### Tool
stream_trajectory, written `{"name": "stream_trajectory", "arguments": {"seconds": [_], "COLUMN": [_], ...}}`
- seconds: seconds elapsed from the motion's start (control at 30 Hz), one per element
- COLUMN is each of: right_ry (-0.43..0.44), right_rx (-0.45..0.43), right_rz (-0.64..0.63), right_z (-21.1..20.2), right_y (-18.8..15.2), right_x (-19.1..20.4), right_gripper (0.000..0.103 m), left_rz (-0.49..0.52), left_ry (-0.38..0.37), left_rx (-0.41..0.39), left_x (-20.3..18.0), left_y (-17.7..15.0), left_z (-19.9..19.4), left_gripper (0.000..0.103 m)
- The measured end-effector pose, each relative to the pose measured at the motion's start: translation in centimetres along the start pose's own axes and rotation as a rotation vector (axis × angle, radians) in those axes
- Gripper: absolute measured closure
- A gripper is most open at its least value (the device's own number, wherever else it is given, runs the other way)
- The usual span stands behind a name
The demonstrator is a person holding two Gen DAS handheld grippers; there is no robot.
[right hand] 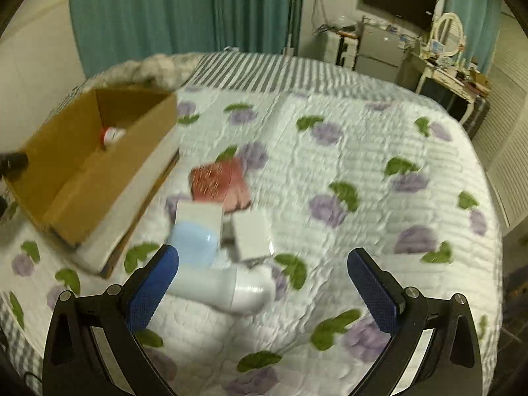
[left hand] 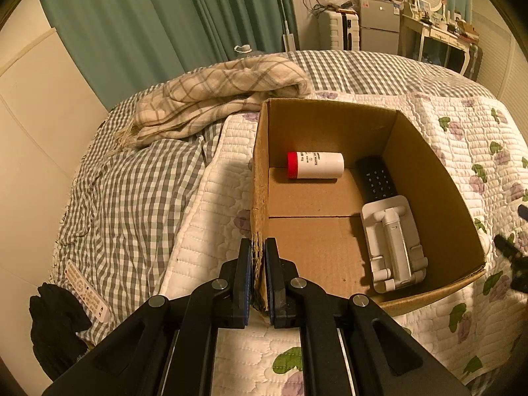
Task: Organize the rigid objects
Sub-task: 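Grasp the white hair-dryer device with the right gripper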
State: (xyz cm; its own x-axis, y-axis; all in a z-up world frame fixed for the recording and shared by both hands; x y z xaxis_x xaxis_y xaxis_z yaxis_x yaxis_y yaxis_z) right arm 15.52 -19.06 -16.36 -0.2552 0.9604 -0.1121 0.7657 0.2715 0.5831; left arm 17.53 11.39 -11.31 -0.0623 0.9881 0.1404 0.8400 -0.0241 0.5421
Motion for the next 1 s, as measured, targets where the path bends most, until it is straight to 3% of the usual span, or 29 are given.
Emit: {"name": "stream_trajectory", "arguments": {"seconds": [0.2,0.4,0.5,0.67,0.73,1.0], "right_ry": [0.033,0.043,0.036,0.016,0.004,-0.016], "right_rx": [0.093,0.168,0.2,0.193,0.194,0.093], "right_rz": [-0.142,-0.208,-0.248,-0.277,-0.271,-0.225], "right_z": [2.1,4.6,5.9,6.4,6.5,3.3], "right_y": [-1.0,-2.2,-2.3,-1.9,-2.0,-1.0], "right_x": [1.8,2.9,3.5,3.9,3.8,3.0], "right_gripper": [0.001,0.014,0.03,0.037,0.049,0.051], "left_rz": [0.0,-0.002,0.001,-0.002,-0.003,-0.005], "left_ry": [0.0,-0.001,0.001,-0.001,-0.001,-0.004], "left_rx": [-0.001,0.0,-0.001,0.0,0.001,0.001], "left_x": [0.0,0.0,0.0,0.0,0.0,0.1], "left_y": [0.0,0.0,0.0,0.0,-0.1,-0.2], "left_z": [0.0,0.0,0.0,0.0,0.0,0.0], "left_gripper": [0.096,0.096,0.096,0.096,0.096,0.096]}}
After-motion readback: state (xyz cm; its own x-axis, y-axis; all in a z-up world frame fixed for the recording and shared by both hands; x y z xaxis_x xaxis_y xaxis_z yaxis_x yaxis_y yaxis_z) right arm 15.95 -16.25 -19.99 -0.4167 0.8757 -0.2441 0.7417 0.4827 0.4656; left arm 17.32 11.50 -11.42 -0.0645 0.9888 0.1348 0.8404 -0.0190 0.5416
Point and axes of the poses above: each gripper's, at about its wrist camera, not at the fingertips, and z roughly the way its jaws point, x to its left, y to its top, the point moved 3 cm from there along z, roughly the way its jaws point, and after that the axes turned 8 degrees about -z, right-handed, at the moved point
